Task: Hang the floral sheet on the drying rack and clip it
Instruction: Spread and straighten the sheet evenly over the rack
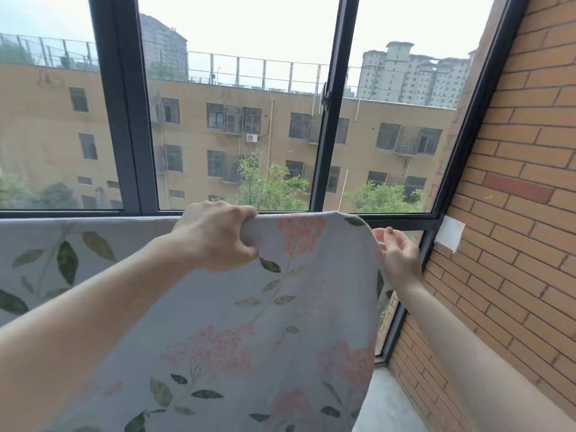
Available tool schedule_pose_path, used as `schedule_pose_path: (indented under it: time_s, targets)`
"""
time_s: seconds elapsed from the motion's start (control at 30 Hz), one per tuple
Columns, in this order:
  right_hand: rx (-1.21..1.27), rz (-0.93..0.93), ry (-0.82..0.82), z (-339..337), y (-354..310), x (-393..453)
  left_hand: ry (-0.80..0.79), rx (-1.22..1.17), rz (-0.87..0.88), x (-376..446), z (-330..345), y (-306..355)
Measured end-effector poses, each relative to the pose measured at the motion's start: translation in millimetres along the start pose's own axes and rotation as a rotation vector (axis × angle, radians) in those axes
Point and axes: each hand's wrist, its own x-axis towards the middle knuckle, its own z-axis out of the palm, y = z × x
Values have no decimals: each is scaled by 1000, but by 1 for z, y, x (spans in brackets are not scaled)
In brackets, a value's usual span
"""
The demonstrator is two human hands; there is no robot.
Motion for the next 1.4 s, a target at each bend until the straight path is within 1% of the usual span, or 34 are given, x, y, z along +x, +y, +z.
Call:
schedule_pose_path:
  time_s: [0.07, 0.13, 0.23, 0.4, 0.47, 0.57, 0.6, 0.63, 0.67, 0.73, 0.8, 0.83, 0.87, 0.97, 1.0, 1.13, 1.27, 1.4]
  targets:
    - [-86, -109, -32, -6, 11, -22, 5, 14, 6, 2, 1, 4]
    - [-135, -156, -85, -10, 23, -37, 4, 15, 6, 5, 1, 7]
    - [-144, -173, -46, -17, 36, -34, -5, 24, -3, 6, 1, 7]
    - [-162, -137, -9, -15, 28, 1, -30, 14, 4, 8, -2, 7]
    - [-175, -79, -83, -5, 26, 14, -29, 19, 6, 10, -1, 8]
    - [-132, 74, -287, 6, 35, 24, -39, 28, -11, 11, -2, 6]
    - [-124, 99, -320, 6, 40, 22, -43, 32, -17, 11, -2, 4]
    - [-132, 95, -315, 5, 45, 18, -46, 35, -19, 10, -2, 2]
    - [-163, 64, -276, 1, 50, 9, -46, 37, -22, 9, -2, 1]
    - [-209, 13, -139, -9, 66, -13, -39, 42, -21, 6, -2, -2]
    - [-234, 16, -29, -16, 88, -40, -31, 46, -19, 4, -2, -2]
    - [-238, 35, -15, -17, 102, -52, -26, 47, -17, 4, -2, -2]
    - [-237, 58, -36, -16, 116, -62, -21, 48, -14, 4, -1, -1]
    - [-227, 108, -168, -11, 145, -79, -20, 47, -8, 5, -2, 3]
    - [-214, 108, -175, -9, 151, -81, -23, 48, -6, 6, -2, 5]
    - [-238, 114, -88, -10, 149, -73, -24, 53, -7, 6, -2, 9]
    - [-290, 173, -129, -9, 149, -64, -29, 63, -19, 3, -3, 8]
    - [-257, 204, -49, -8, 156, -53, -40, 64, -37, 1, -6, 9]
